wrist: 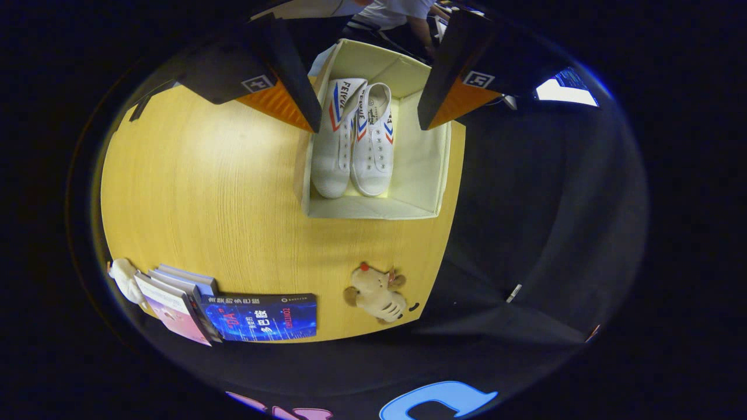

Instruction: Open the storage box then place both shoes into the box .Put the left shoe in first, then the right shoe, with the right side of both shoes facing outward in a uniform manner.

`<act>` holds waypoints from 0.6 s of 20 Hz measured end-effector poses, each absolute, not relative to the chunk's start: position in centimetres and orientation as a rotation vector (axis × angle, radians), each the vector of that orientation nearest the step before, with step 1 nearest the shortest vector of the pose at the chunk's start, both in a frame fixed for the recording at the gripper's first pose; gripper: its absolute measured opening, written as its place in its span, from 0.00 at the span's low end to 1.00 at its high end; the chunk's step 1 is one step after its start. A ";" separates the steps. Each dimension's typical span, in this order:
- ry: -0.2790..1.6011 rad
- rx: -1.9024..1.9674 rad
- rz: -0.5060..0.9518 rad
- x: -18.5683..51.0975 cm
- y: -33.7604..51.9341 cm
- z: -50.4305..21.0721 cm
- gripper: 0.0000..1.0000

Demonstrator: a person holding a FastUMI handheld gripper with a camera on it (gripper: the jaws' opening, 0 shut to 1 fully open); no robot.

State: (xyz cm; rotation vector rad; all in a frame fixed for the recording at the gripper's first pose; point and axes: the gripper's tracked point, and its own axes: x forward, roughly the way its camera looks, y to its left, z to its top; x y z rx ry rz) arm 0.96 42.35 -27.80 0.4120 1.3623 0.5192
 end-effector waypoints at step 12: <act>1.256 0.465 0.526 1.3 36.7 -24.9 0.99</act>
